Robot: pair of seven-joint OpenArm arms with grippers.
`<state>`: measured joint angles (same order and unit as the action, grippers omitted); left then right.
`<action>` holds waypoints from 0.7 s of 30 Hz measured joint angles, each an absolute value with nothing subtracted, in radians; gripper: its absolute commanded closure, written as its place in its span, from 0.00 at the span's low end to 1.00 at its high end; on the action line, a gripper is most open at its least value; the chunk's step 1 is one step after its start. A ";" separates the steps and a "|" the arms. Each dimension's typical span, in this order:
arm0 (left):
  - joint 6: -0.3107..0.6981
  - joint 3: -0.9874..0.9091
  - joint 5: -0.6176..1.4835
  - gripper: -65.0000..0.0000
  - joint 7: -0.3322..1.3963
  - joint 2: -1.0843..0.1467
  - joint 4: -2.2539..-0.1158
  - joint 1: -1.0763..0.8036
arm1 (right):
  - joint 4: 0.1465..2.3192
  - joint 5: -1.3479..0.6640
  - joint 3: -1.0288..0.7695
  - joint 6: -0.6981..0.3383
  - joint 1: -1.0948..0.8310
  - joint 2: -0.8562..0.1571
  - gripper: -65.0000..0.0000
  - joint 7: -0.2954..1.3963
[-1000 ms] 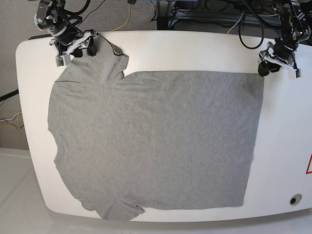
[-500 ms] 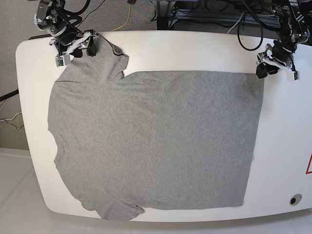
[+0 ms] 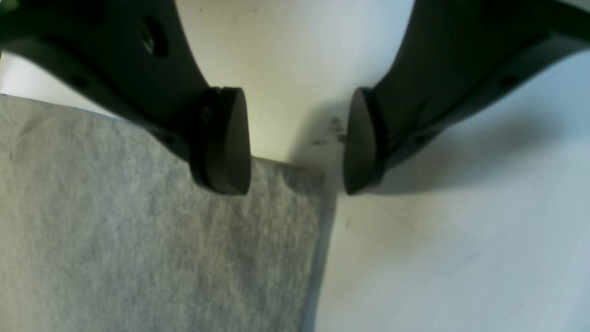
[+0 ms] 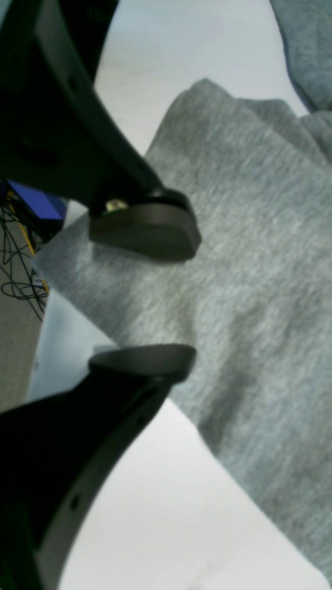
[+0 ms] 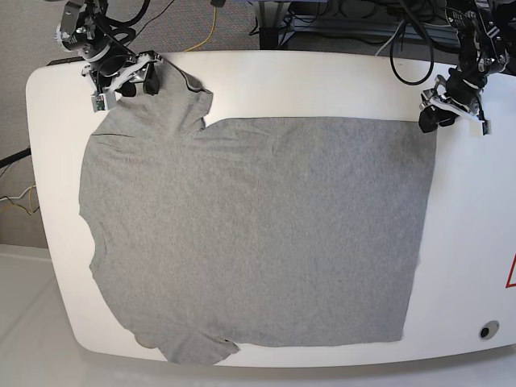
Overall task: Fold the T-shirt properly
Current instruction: 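Close the left gripper on the shirt's body corner edge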
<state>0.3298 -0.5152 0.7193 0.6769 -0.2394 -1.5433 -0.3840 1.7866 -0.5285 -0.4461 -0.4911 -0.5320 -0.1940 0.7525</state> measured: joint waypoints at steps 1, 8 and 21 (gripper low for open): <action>0.330 -0.514 0.719 0.53 0.677 -0.239 -1.543 -0.384 | 1.786 -0.529 -0.446 -0.491 -0.532 -0.194 0.50 0.752; 0.330 -0.516 0.720 0.54 0.676 -0.237 -1.543 -0.384 | 1.783 -0.529 -0.449 -0.492 -0.533 -0.194 0.50 0.745; 0.329 -0.517 0.721 0.53 0.668 -0.234 -1.541 -0.384 | 1.778 -0.532 -0.451 -0.493 -0.532 -0.194 0.50 0.744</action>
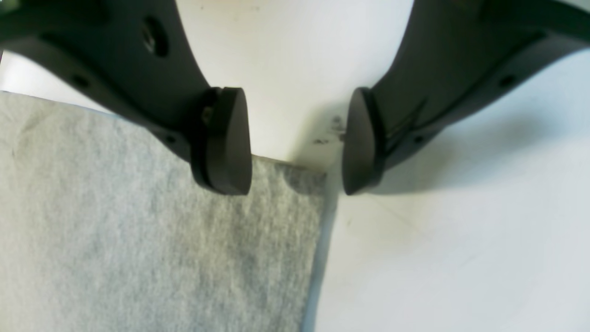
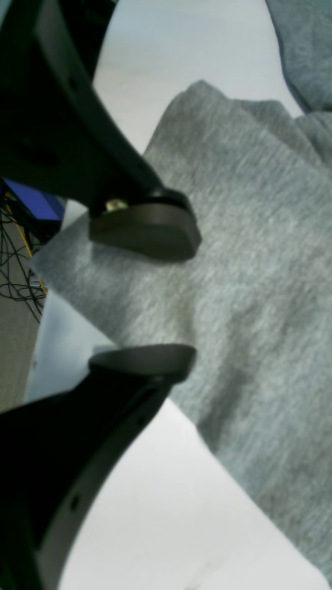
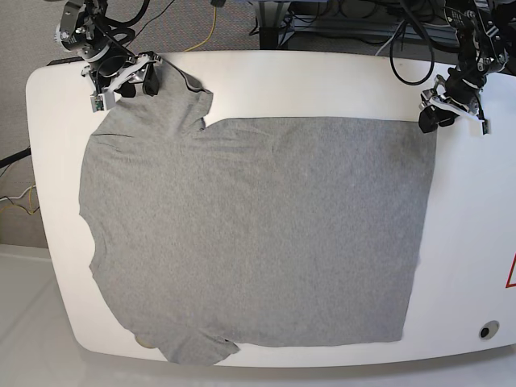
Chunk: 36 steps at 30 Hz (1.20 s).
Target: Fold the T-shirt properly
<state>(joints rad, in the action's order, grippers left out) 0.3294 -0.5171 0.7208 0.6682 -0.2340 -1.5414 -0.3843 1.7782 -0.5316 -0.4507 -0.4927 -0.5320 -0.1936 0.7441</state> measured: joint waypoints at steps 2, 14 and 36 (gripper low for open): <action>0.330 -0.517 0.722 0.53 0.667 -0.233 -1.540 -0.384 | 1.778 -0.532 -0.451 -0.495 -0.532 -0.194 0.50 0.744; 0.331 -0.514 0.731 0.71 0.664 -0.233 -1.522 -0.379 | 1.782 -0.531 -0.451 -0.498 -0.529 -0.194 0.50 0.746; 0.330 -0.506 0.731 1.00 0.661 -0.231 -1.508 -0.379 | 1.779 -0.521 -0.453 -0.498 -0.524 -0.194 0.51 0.741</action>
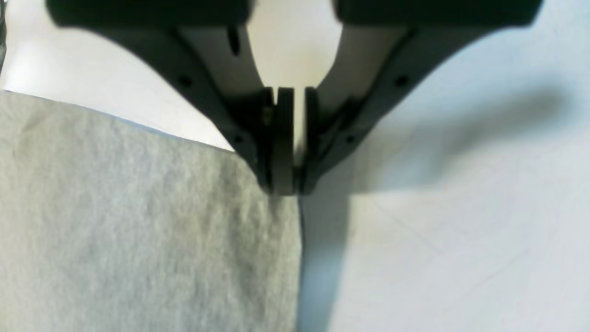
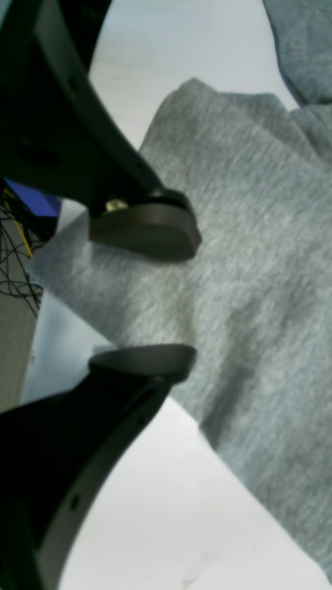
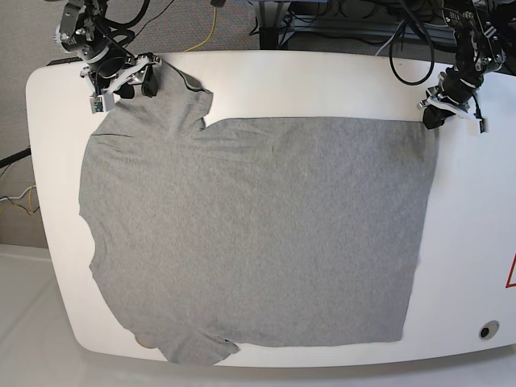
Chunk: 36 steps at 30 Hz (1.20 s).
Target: Fold the T-shirt properly
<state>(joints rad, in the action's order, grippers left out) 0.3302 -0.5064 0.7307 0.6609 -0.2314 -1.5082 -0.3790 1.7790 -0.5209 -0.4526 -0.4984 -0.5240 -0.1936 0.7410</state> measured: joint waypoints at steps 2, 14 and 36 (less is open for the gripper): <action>0.330 -0.506 0.731 1.00 0.661 -0.231 -1.508 -0.379 | 1.779 -0.521 -0.453 -0.498 -0.524 -0.194 0.51 0.741; 0.330 -0.505 0.731 1.00 0.661 -0.231 -1.508 -0.380 | 1.778 -0.512 -0.452 -0.498 -0.522 -0.194 0.78 0.742; 0.330 -0.502 0.734 1.00 0.657 -0.230 -1.510 -0.383 | 1.784 -0.505 -0.473 -0.498 -0.534 -0.195 0.91 0.761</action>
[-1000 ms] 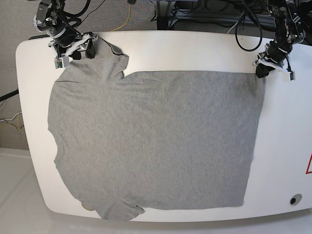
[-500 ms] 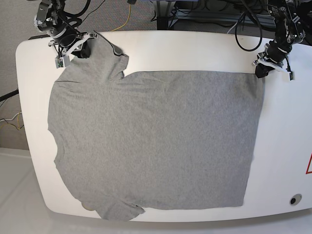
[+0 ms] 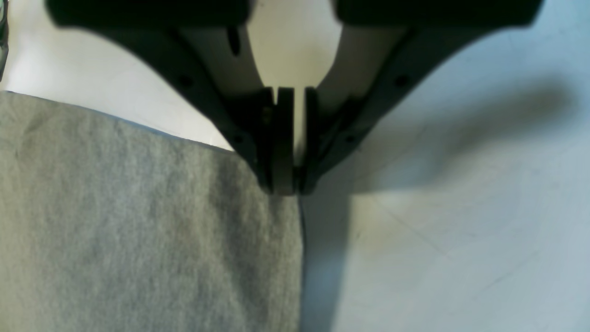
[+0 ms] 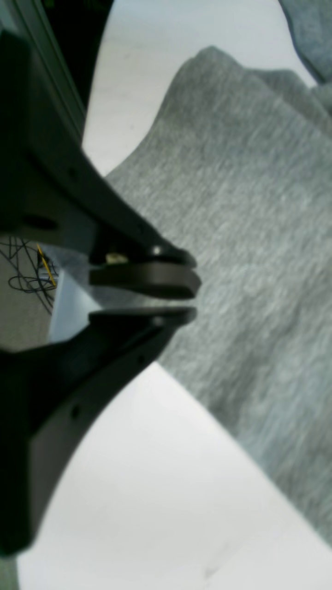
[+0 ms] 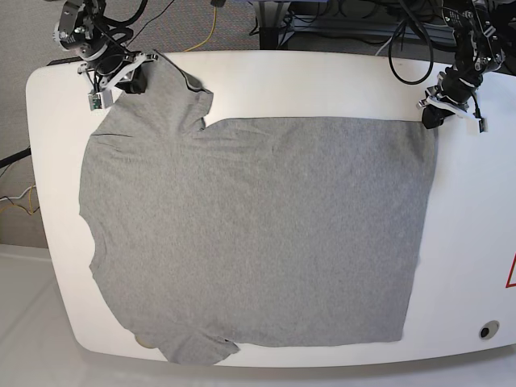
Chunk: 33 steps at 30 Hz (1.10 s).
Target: Fold the T-shirt properly
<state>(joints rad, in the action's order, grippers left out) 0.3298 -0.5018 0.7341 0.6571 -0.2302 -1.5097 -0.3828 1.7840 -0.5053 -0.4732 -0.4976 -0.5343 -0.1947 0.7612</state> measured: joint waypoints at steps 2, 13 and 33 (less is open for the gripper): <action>0.330 -0.502 0.734 1.00 0.656 -0.230 -1.510 -0.384 | 1.792 -0.506 -0.482 -0.497 -0.536 -0.197 0.93 0.764; 0.323 -0.503 0.731 1.00 0.657 -0.228 -1.519 -0.385 | 1.870 -0.585 -0.559 -0.495 -0.538 -0.194 0.95 0.790; 0.327 -0.503 0.731 1.00 0.662 -0.228 -1.518 -0.385 | 1.799 -0.764 -0.599 -0.492 -0.539 -0.197 0.65 0.820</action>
